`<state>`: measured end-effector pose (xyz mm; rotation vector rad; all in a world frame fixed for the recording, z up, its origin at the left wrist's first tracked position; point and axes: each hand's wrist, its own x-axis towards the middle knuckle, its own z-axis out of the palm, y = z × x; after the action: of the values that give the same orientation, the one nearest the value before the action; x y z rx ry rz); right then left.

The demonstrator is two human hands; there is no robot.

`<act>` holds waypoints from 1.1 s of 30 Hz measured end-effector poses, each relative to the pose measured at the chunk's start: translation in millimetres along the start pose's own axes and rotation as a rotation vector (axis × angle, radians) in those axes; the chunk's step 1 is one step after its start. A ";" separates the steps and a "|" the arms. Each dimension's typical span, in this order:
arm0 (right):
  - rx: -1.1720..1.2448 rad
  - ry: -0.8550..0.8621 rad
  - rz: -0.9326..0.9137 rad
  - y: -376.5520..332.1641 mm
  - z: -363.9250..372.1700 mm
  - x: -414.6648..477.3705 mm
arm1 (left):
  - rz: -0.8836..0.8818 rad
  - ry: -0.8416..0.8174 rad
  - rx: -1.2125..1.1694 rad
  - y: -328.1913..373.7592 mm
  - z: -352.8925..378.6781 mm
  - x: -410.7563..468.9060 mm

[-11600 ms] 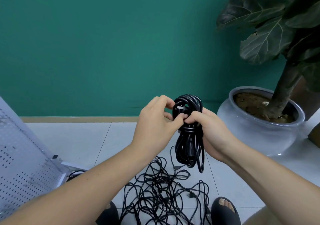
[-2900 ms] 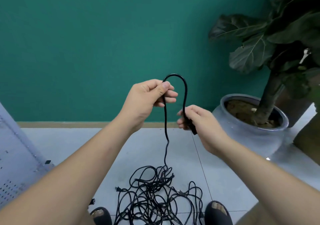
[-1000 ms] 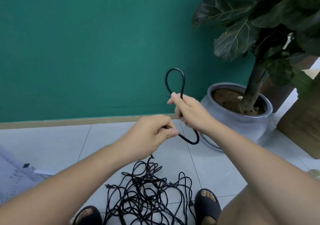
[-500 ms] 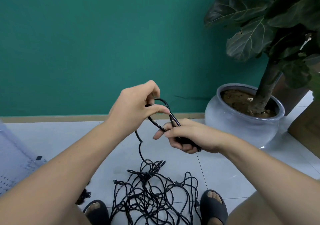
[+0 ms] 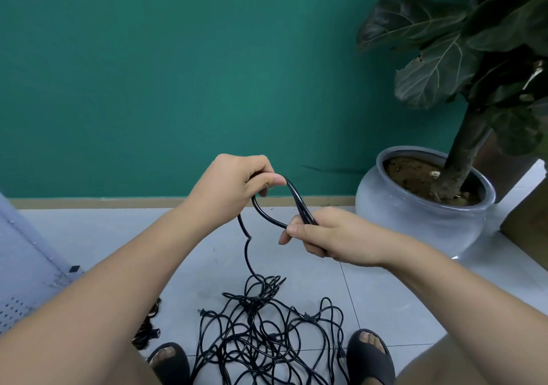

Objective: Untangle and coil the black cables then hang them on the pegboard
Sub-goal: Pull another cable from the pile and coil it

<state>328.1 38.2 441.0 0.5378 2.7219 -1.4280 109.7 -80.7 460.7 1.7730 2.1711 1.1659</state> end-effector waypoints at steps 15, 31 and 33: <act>-0.162 0.198 -0.059 -1.4 37.5 35.5 | -0.498 0.223 -1.044 21.9 24.4 6.9; 0.169 0.168 0.032 -17.2 63.5 60.2 | -0.344 0.347 -0.861 37.8 26.0 16.1; 0.255 0.200 0.015 -20.9 63.8 57.8 | -0.329 0.306 -0.926 43.0 26.1 15.8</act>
<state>258.3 -7.1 410.3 0.7483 2.6858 -1.8239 152.4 -53.2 474.5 0.8557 1.4933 1.9700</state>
